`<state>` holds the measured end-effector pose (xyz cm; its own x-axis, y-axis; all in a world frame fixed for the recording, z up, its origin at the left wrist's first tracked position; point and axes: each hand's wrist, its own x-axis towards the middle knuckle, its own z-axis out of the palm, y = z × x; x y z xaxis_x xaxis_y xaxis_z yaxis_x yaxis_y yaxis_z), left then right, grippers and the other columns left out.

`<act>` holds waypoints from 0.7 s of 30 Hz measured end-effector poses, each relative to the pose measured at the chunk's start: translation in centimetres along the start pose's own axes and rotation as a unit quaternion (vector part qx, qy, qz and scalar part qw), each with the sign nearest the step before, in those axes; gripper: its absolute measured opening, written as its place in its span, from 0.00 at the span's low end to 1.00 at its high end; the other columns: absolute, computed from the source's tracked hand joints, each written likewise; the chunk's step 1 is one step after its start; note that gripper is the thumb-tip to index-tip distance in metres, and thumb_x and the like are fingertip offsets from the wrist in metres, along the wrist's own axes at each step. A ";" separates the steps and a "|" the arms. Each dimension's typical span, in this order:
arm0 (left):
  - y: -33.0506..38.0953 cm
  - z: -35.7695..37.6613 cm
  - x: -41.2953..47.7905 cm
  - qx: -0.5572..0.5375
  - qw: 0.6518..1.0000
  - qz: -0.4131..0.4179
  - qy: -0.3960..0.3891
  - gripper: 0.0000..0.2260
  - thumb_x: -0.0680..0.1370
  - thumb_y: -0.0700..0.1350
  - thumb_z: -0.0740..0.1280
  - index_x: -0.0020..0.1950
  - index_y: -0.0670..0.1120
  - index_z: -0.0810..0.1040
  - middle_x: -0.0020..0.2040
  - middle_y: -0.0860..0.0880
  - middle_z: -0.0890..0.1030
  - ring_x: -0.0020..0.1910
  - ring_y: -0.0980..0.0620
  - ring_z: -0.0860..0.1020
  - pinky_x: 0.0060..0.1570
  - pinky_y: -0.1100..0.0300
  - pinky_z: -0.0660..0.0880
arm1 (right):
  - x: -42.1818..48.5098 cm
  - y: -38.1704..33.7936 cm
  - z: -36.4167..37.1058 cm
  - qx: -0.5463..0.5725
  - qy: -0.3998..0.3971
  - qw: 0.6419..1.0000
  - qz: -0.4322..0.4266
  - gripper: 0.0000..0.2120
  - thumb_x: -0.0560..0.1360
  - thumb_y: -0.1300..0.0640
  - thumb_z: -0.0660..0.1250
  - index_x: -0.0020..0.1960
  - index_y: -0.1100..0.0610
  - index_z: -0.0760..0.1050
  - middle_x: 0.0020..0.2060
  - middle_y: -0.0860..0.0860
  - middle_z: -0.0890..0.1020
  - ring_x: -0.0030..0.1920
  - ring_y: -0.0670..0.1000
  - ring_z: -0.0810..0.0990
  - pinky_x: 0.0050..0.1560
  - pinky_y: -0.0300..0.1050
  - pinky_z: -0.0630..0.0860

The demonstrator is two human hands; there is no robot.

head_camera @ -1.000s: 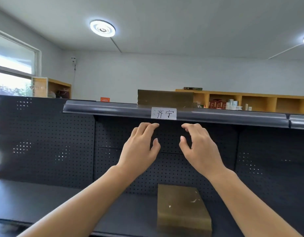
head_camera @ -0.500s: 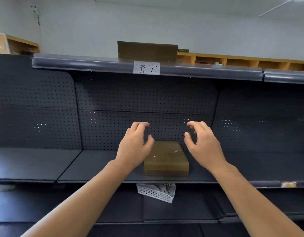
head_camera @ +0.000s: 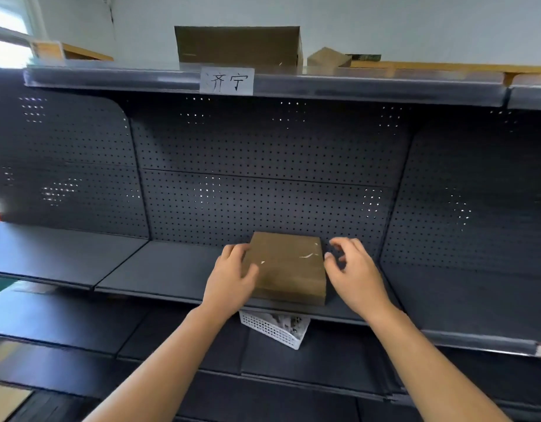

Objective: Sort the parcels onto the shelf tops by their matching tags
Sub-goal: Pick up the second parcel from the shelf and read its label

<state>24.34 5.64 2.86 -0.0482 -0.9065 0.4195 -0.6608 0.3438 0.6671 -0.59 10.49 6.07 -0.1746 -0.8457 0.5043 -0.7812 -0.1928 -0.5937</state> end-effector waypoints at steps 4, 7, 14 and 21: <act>-1.2 3.1 0.1 0.003 0.998 -0.064 -0.025 0.21 0.82 0.48 0.63 0.75 0.48 0.73 0.71 0.50 0.73 0.65 0.46 0.76 0.59 0.52 0.75 | 1.3 3.3 1.6 0.037 -0.041 0.997 0.057 0.14 0.83 0.51 0.65 0.66 0.55 0.78 0.58 0.50 0.78 0.54 0.53 0.81 0.57 0.54 0.80; -2.1 4.7 1.6 0.000 0.995 -0.093 -0.025 0.20 0.81 0.48 0.64 0.74 0.47 0.74 0.70 0.48 0.74 0.65 0.44 0.76 0.61 0.49 0.76 | 2.5 5.0 3.3 0.060 -0.059 0.993 0.087 0.15 0.82 0.52 0.66 0.66 0.56 0.79 0.57 0.51 0.79 0.54 0.53 0.81 0.58 0.52 0.79; -5.5 8.0 7.1 -0.039 0.981 -0.183 -0.057 0.16 0.84 0.47 0.62 0.68 0.41 0.74 0.66 0.43 0.73 0.62 0.39 0.78 0.55 0.52 0.72 | 5.9 9.0 8.9 0.067 -0.080 0.976 0.193 0.13 0.81 0.56 0.67 0.63 0.60 0.79 0.59 0.59 0.79 0.57 0.60 0.81 0.56 0.51 0.76; -9.1 10.4 10.4 -0.149 0.944 -0.286 -0.068 0.25 0.85 0.50 0.62 0.81 0.43 0.68 0.76 0.43 0.76 0.73 0.41 0.74 0.66 0.53 0.70 | 8.0 11.8 13.0 0.138 -0.079 0.933 0.324 0.27 0.84 0.50 0.63 0.78 0.61 0.70 0.73 0.61 0.76 0.72 0.63 0.75 0.69 0.56 0.73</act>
<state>22.01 -9.48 -5.23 0.1445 -0.9808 -0.1307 -0.3690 -0.1759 0.9126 -3.41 -4.99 -5.09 -0.4490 -0.8877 -0.1021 -0.3544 0.2819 -0.8916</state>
